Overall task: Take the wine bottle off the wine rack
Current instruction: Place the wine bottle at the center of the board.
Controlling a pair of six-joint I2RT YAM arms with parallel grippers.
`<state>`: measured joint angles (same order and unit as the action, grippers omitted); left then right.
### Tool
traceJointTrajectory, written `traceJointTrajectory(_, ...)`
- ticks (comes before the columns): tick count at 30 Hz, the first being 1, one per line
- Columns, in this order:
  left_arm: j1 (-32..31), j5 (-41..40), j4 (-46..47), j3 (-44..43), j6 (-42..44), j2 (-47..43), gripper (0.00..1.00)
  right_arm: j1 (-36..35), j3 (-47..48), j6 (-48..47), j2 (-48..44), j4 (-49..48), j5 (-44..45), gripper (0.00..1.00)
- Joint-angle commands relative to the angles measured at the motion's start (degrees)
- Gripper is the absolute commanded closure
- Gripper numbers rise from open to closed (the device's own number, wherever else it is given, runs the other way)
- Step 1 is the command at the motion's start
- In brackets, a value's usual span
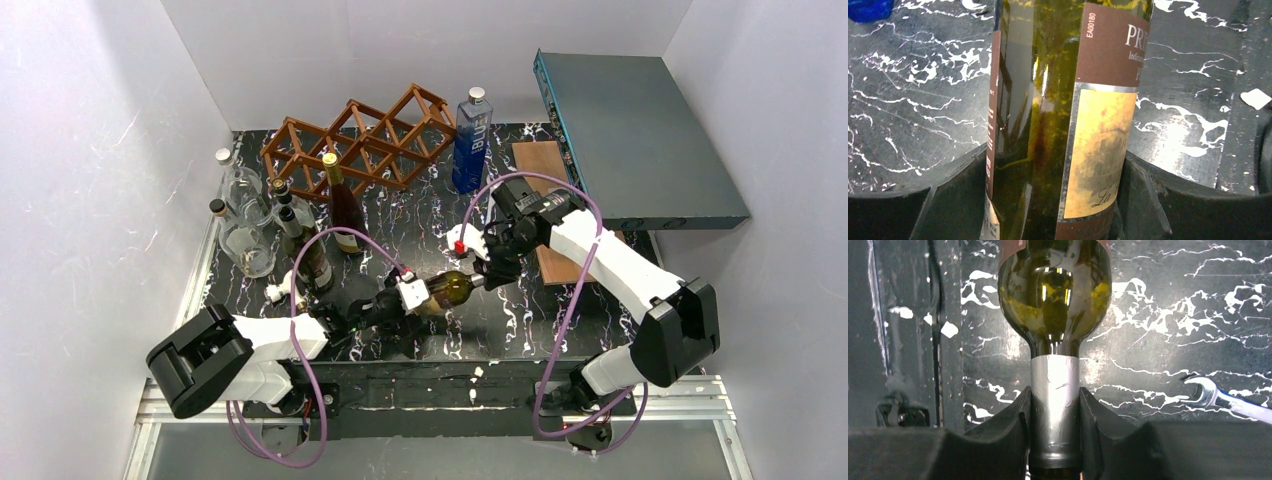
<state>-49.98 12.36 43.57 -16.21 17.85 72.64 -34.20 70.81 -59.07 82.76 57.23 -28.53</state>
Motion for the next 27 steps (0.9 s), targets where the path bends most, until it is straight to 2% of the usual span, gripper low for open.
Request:
traceJointTrajectory(1, -0.13, 0.3, 3.45, -0.36, -1.31, -1.75, 1.0, 0.27, 3.61, -5.3, -2.64, 5.22, -6.08, 0.81)
traceJointTrajectory(3, -0.18, 0.43, 3.45, -0.76, -2.01, -1.36, 1.0, 0.28, 4.91, -6.14, -2.63, 6.55, -6.9, 0.93)
traceJointTrajectory(4, -0.13, 0.47, 3.45, -1.19, -2.55, -1.08, 0.96, 0.27, 5.59, -6.78, -2.61, 7.5, -7.29, 0.98)
traceJointTrajectory(7, -0.19, 1.76, 3.45, -2.56, -4.05, 0.06, 0.69, 0.25, 7.7, -7.29, -2.69, 8.28, -7.29, 0.99)
traceJointTrajectory(9, -0.19, 3.08, 3.45, -3.93, -5.43, 1.16, 0.42, 0.18, 9.11, -7.01, -2.69, 8.48, -6.49, 0.99)
traceJointTrajectory(12, -0.17, 5.42, 3.45, -6.62, -7.09, 2.6, 0.19, 0.18, 10.93, -7.26, -2.38, 9.39, -5.45, 0.99)
traceJointTrajectory(17, -0.2, 9.72, 3.45, -12.46, -8.84, 6.23, 0.02, -0.07, 12.86, -7.85, -1.7, 10.73, -4.63, 0.99)
traceJointTrajectory(23, -0.04, 13.3, 3.3, -18.98, -12.0, 11.02, 0.02, -0.35, 15.22, -7.91, -1.27, 11.77, -4.15, 0.99)
traceJointTrajectory(25, 0.04, 14.05, 3.27, -19.98, -12.66, 12.14, 0.04, -0.35, 16.02, -7.69, -1.49, 11.93, -4.31, 0.99)
traceJointTrajectory(27, 0.14, 14.63, 3.02, -20.85, -14.07, 12.81, 0.57, -0.3, 16.88, -7.22, -1.94, 11.91, -5.13, 0.99)
